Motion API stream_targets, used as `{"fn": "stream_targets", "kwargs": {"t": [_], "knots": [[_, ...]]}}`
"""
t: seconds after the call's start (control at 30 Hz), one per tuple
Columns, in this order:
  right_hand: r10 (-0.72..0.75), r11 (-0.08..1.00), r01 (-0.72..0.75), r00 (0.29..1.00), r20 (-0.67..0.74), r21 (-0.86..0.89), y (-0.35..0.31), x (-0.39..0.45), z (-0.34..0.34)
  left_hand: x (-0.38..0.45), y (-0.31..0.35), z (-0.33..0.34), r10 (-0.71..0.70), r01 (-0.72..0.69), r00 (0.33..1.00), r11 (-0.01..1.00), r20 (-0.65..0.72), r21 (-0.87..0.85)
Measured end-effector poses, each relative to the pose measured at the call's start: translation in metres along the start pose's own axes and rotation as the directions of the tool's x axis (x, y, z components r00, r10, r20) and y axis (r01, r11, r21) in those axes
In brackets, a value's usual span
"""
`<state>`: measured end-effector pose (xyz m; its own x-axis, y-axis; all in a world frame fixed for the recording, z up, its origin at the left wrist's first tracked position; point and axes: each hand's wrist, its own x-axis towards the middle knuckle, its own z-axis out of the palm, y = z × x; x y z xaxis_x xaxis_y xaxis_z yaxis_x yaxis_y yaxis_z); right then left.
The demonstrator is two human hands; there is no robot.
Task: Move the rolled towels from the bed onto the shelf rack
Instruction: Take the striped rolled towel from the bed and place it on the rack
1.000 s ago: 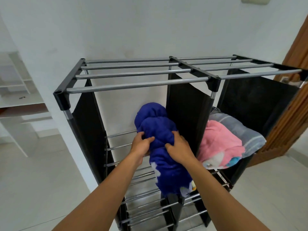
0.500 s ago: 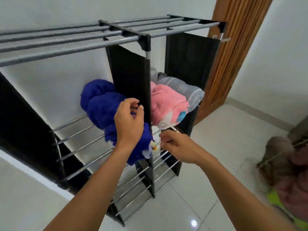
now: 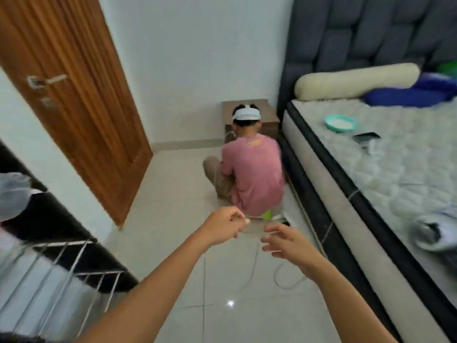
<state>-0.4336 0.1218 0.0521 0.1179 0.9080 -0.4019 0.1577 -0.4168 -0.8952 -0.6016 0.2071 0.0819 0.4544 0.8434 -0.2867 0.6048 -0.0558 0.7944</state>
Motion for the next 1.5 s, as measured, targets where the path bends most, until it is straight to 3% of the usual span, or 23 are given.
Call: {"fn": "stream_targets", "kwargs": {"t": [0.13, 0.23, 0.33, 0.47, 0.6, 0.7, 0.8, 0.93, 1.03, 1.2, 1.5], "knots": [[0.142, 0.977, -0.090, 0.951, -0.276, 0.192, 0.075, -0.039, -0.132, 0.051, 0.078, 0.128, 0.078, -0.077, 0.960, 0.997, 0.269, -0.014], [0.258, 0.930, -0.084, 0.843, -0.473, 0.358, 0.120, -0.078, -0.212, 0.076, 0.126, 0.220, 0.077, -0.080, 0.890, 0.997, 0.450, -0.013], [0.380, 0.871, -0.066, 0.721, -0.580, 0.488, 0.159, -0.116, -0.269, 0.089, 0.166, 0.296, 0.075, -0.081, 0.803, 0.997, 0.591, -0.017], [0.511, 0.788, 0.015, 0.541, -0.668, 0.615, 0.205, -0.157, -0.315, 0.103, 0.206, 0.384, 0.044, -0.066, 0.662, 0.998, 0.748, 0.000], [0.613, 0.725, 0.122, 0.333, -0.716, 0.678, 0.237, -0.195, -0.338, 0.114, 0.223, 0.465, -0.051, 0.078, 0.526, 0.997, 0.849, 0.011], [0.677, 0.690, 0.172, 0.190, -0.711, 0.703, 0.249, -0.227, -0.345, 0.110, 0.230, 0.510, -0.111, 0.160, 0.516, 0.987, 0.849, 0.032], [0.721, 0.650, 0.225, 0.121, -0.682, 0.726, 0.261, -0.249, -0.353, 0.103, 0.235, 0.540, -0.200, 0.251, 0.457, 0.964, 0.867, 0.090], [0.757, 0.610, 0.261, 0.089, -0.648, 0.748, 0.278, -0.263, -0.371, 0.093, 0.234, 0.572, -0.312, 0.317, 0.359, 0.927, 0.880, 0.200], [0.756, 0.612, 0.215, 0.121, -0.643, 0.761, 0.297, -0.268, -0.405, 0.087, 0.236, 0.601, -0.361, 0.353, 0.339, 0.905, 0.869, 0.238], [0.706, 0.686, 0.069, 0.181, -0.685, 0.724, 0.335, -0.268, -0.502, 0.076, 0.241, 0.645, -0.439, 0.563, 0.283, 0.796, 0.853, 0.223], [0.547, 0.830, -0.325, 0.313, -0.776, 0.454, 0.372, -0.219, -0.638, 0.071, 0.254, 0.677, -0.551, 0.714, 0.311, 0.673, 0.774, 0.192]]}}
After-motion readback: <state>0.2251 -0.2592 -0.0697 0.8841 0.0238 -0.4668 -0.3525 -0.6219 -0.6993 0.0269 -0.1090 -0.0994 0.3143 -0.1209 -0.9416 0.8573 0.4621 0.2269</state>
